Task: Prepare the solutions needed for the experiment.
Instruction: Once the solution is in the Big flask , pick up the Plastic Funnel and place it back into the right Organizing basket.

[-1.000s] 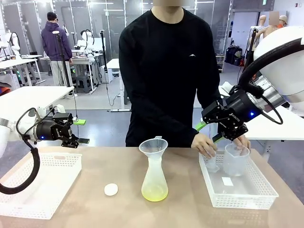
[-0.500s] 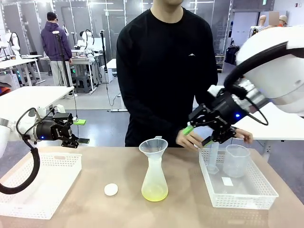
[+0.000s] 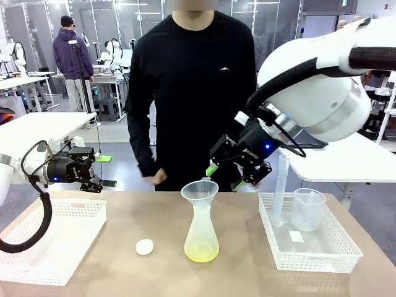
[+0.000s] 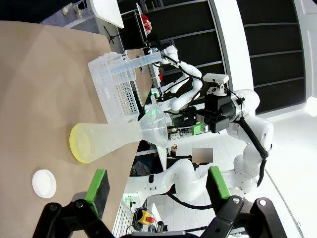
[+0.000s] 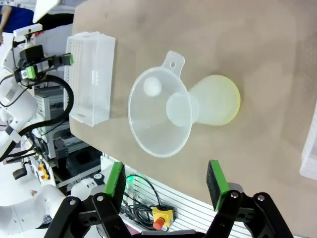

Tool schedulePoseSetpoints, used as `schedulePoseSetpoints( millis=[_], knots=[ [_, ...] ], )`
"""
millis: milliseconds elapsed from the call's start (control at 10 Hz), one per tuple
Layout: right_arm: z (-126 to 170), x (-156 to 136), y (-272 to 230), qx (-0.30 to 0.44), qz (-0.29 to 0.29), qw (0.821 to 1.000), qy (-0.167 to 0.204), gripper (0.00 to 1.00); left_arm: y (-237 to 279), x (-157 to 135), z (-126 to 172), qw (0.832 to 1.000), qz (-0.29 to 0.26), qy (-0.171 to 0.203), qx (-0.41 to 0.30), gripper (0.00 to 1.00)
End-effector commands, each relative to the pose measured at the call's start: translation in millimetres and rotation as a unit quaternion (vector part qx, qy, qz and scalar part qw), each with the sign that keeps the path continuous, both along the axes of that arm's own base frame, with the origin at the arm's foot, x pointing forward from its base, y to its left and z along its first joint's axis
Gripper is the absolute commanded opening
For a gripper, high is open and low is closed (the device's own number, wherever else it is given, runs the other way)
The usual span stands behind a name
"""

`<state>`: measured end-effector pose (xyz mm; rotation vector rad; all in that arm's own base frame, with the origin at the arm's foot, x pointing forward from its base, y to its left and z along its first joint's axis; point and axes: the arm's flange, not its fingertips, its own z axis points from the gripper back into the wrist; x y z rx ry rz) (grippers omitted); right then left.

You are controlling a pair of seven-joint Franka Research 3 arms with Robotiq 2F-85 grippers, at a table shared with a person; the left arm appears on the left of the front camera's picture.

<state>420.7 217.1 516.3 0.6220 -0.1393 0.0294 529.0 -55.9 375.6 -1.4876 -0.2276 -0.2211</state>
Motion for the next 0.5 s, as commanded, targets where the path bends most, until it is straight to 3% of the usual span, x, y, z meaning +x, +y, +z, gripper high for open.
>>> schedulePoseSetpoints(
  millis=[0, 400],
  knots=[
    [4.3, 9.1, 10.2, -0.022, -0.024, 0.999, 0.003, 0.82, -0.3, -1.1, 1.8, 1.0, -0.005, 0.0, -0.005, 1.0],
    [-0.7, 18.9, 18.2, -0.035, -0.04, 0.998, 0.021, 0.82, -0.3, -1.1, 1.8, 1.0, -0.005, 0.0, -0.005, 1.0]
  ],
)
